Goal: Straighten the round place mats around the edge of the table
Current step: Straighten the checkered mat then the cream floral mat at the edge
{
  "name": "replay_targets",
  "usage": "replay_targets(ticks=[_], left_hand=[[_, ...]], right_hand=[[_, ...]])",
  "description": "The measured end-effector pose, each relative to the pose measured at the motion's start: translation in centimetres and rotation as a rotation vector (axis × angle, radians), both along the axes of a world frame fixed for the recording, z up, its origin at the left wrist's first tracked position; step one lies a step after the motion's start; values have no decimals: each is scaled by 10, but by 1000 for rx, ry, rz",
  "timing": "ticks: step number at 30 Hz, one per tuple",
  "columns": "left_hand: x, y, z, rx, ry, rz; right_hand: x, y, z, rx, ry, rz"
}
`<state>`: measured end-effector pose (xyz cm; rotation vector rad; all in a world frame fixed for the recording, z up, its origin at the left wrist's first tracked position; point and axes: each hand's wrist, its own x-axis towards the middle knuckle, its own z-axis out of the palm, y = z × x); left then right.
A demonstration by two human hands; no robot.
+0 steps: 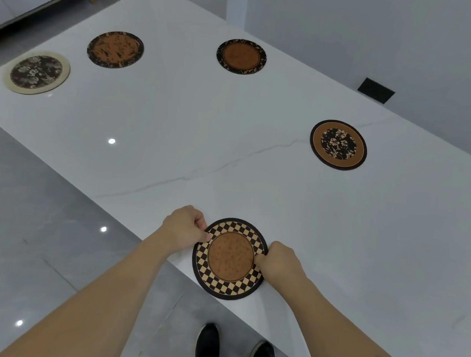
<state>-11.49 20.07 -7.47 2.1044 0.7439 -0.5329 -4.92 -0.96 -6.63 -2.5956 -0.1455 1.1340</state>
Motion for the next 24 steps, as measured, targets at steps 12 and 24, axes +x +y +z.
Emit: replay_targets(ticks=[12, 24], left_hand=[[-4, -5, -7, 149, -71, -64], [-51, -30, 75, 635, -510, -128]], right_hand=[[2, 3, 4, 1, 16, 42], [-10, 4, 104, 110, -447, 453]])
